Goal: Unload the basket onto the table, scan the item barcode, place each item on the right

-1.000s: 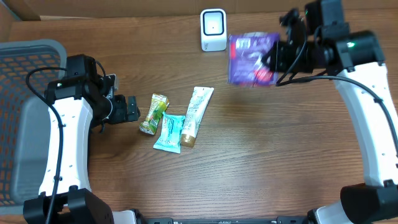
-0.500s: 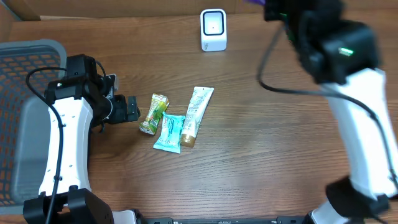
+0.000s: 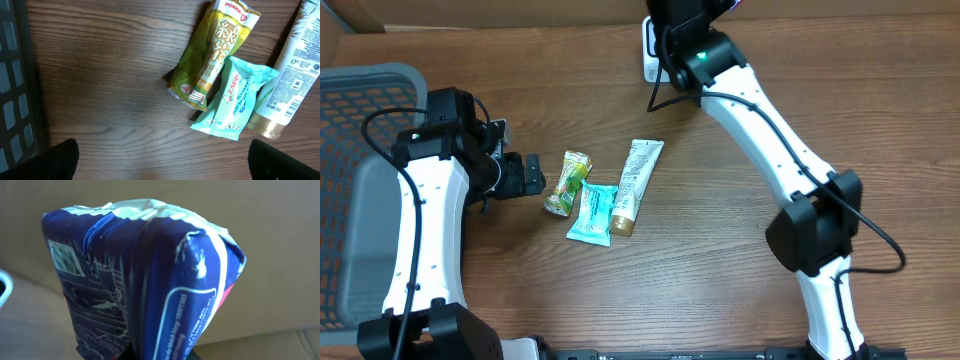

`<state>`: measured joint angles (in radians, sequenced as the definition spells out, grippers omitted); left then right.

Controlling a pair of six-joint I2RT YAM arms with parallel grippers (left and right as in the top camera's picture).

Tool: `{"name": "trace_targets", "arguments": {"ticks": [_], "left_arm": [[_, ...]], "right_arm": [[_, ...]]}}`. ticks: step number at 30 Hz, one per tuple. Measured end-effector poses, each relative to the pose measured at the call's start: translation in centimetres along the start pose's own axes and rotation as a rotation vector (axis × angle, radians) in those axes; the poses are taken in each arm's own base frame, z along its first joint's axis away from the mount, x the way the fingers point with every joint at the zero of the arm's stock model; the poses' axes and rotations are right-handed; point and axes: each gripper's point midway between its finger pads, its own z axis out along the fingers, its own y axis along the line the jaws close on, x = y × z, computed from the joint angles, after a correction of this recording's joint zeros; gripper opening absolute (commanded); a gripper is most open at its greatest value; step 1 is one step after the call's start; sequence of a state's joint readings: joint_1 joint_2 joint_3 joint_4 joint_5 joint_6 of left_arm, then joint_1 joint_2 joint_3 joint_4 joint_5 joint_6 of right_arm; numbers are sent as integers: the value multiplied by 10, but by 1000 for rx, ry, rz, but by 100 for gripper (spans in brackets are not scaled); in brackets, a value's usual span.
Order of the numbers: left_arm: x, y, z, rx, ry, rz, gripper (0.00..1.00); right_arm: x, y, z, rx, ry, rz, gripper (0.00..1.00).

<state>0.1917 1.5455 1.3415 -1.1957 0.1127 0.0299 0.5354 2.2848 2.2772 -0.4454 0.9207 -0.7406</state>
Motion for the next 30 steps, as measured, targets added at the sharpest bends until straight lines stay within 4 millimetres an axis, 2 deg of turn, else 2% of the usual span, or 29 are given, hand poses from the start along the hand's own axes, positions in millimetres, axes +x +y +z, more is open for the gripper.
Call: {"name": "trace_targets", "arguments": {"ticks": [8,13,20,23,30], "left_arm": [[0,0,0,0,0,0,100],[0,0,0,0,0,0,100],[0,0,0,0,0,0,100],[0,0,0,0,0,0,100],[0,0,0,0,0,0,99]], "right_arm": [[12,78,28,-106,-16,-234,4],[15,104,35,-135,-35,-275,4],[15,115,35,-161,-56,-288,4],[10,113,35,-146,-68,-272,4],[16,113,35,-141,-42,-291,4]]}}
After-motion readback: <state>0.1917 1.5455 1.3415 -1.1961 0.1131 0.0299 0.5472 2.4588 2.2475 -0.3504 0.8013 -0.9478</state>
